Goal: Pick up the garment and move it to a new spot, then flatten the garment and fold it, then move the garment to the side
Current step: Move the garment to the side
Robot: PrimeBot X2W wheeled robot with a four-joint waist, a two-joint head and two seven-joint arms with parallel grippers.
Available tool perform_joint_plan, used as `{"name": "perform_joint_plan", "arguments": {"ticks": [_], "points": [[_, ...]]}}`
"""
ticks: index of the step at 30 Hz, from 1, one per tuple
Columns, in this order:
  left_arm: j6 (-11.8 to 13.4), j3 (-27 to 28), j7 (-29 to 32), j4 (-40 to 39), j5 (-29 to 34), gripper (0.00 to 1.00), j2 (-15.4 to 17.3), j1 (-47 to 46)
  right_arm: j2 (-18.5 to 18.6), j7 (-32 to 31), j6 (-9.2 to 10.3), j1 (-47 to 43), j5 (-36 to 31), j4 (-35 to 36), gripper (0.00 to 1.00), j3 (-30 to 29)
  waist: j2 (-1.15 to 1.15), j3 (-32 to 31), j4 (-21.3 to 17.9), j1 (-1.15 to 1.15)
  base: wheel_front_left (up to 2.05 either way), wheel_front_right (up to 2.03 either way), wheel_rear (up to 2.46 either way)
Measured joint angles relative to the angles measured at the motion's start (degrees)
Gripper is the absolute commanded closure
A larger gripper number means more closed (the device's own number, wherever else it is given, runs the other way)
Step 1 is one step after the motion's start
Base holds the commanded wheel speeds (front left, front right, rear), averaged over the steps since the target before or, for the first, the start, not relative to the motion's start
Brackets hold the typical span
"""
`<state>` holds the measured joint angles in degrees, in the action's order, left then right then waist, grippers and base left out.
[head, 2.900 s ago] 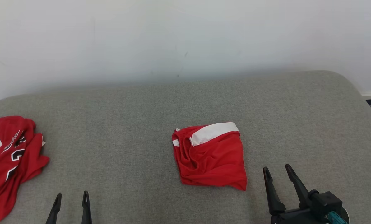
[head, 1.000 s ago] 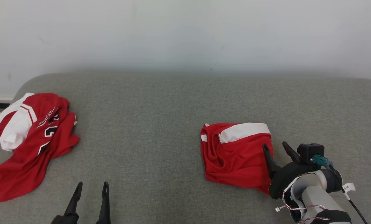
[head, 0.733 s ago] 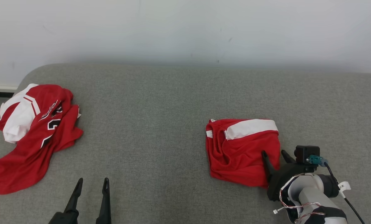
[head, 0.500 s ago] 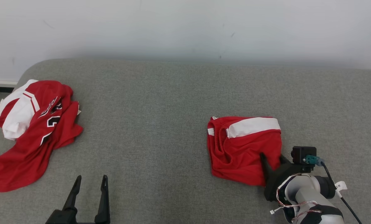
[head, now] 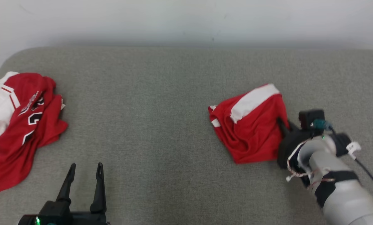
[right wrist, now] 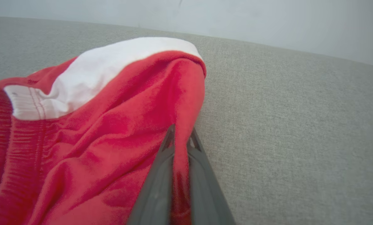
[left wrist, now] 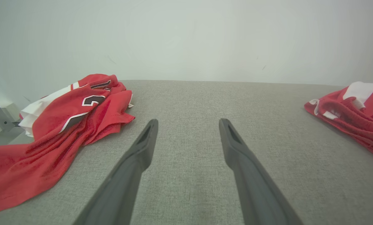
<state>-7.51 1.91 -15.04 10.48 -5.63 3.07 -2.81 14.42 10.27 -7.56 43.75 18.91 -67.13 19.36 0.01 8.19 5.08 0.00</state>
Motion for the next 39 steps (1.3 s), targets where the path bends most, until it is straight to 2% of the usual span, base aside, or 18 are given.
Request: {"name": "perform_joint_plan", "arguments": {"ticks": [13, 28, 29, 34, 39], "points": [[-0.02, -1.23, -0.01, -7.01, -0.76, 0.00, 0.09, -7.76, 13.06, -3.72, 0.00, 15.73, 0.29, 5.05, 1.00, 9.73, 0.01, 11.10, -3.92, 0.01, 0.00, 0.00, 0.00], [-0.03, 2.78, -0.01, -18.86, 1.10, 0.00, 4.44, -9.55, 26.75, -8.75, 0.00, 29.38, 3.21, 13.10, 1.00, 18.47, 0.01, 23.90, -12.82, 0.01, 0.00, 0.00, 0.00], [-0.02, 2.77, -0.01, -20.00, 1.25, 0.00, 4.70, -9.62, 28.59, -9.51, 0.00, 30.22, 3.39, 13.74, 1.00, 19.52, 0.01, 25.39, -13.83, 0.01, 0.00, 0.00, 0.00], [-0.02, 2.12, -0.02, -22.50, 1.96, 0.00, 5.54, -10.77, 32.32, -10.78, 0.00, 32.25, 4.45, 14.70, 1.00, 20.84, 0.01, 28.93, -15.52, 0.01, 0.00, 0.00, 0.00], [-0.02, 1.80, -0.09, -24.31, 1.96, 0.00, 6.39, -11.35, 34.12, -10.77, 0.00, 34.68, 4.87, 14.54, 1.00, 20.46, 0.00, 31.80, -16.17, 0.00, 0.00, 0.00, 0.00]]}}
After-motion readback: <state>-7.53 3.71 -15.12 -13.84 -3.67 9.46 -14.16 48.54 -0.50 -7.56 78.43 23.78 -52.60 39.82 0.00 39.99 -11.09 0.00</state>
